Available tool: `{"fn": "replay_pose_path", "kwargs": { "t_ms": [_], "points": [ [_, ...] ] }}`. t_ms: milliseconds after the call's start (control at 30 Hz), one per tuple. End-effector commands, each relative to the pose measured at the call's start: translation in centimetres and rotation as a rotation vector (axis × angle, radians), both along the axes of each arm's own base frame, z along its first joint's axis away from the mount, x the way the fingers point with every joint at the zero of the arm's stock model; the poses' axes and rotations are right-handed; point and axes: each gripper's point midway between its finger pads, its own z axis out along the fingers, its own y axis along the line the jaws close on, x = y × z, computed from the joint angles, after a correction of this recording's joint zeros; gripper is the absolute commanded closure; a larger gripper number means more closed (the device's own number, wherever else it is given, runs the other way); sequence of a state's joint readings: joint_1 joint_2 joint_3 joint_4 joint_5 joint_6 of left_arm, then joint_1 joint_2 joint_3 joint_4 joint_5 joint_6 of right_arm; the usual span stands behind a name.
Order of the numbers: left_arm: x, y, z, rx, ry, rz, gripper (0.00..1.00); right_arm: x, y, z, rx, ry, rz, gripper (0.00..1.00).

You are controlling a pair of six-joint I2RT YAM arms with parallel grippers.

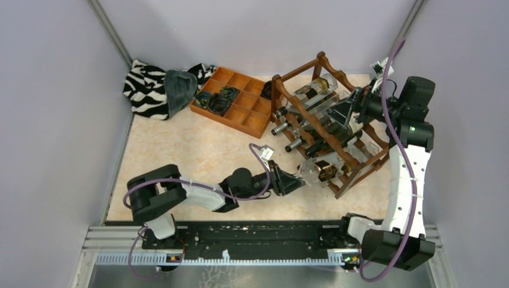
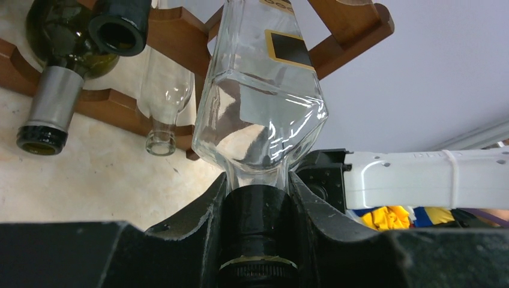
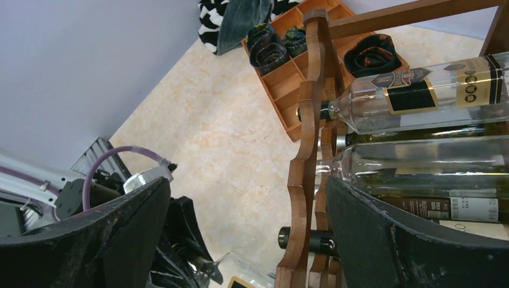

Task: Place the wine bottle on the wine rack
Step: Place the wine bottle in the wine rack.

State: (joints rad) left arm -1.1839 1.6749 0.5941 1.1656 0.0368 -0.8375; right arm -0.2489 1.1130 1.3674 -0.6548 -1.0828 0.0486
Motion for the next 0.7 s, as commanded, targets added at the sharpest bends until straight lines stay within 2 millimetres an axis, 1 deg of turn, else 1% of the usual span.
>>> {"fn": "replay_pose_path", "kwargs": {
  "t_ms": [0, 267, 667],
  "points": [
    [0.4, -0.7, 9.9, -0.321, -0.152, 0.072, 1.0, -0.2, -0.2, 1.3, -0.006, -0.066, 0.0, 0.02],
    [1.4, -2.1, 9.4, -0.329, -0.172, 0.14, 1.0, 0.1, -0.4, 1.0, 0.005, -0.053, -0.003, 0.02],
    [2.2, -3.9, 9.1, -0.373, -0.15, 0.178, 1.0, 0.4, -0.6, 0.8, 0.014, -0.042, -0.005, 0.02]
  ]
}}
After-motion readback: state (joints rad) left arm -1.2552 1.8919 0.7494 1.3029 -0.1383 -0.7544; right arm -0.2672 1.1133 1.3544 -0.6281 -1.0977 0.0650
